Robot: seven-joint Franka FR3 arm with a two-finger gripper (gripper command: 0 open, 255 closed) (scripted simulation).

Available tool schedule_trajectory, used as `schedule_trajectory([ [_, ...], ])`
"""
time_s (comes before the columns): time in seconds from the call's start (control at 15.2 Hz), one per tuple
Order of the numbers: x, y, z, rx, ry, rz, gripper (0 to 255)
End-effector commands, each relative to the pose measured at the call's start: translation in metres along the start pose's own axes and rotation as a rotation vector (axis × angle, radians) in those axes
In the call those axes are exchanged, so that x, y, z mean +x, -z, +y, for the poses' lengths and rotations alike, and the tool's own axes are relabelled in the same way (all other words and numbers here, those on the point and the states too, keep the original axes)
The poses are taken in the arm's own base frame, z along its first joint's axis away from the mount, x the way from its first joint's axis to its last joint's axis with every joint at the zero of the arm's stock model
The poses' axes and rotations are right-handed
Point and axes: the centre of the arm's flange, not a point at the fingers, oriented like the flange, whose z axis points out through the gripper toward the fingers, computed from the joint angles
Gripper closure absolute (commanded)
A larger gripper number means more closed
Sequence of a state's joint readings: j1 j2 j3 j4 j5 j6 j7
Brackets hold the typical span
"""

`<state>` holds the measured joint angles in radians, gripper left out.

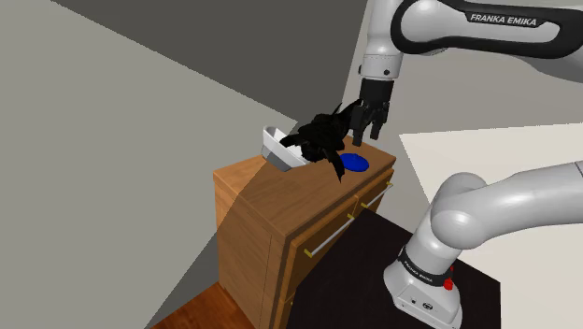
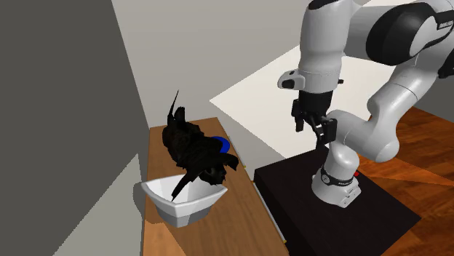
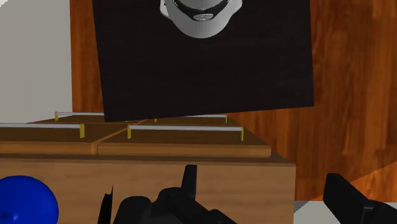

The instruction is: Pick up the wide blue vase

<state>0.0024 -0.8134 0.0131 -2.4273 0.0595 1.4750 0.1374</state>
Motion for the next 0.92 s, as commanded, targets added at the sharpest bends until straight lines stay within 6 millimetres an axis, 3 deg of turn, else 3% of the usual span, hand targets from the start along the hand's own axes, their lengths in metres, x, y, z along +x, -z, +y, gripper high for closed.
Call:
schedule_trajectory([
  [0.0, 0.0, 0.0, 0.0, 0.0, 0.0, 0.0, 0],
  [0.86, 0.062, -0.068, 0.138, -0.023, 0.018, 0.05, 0],
])
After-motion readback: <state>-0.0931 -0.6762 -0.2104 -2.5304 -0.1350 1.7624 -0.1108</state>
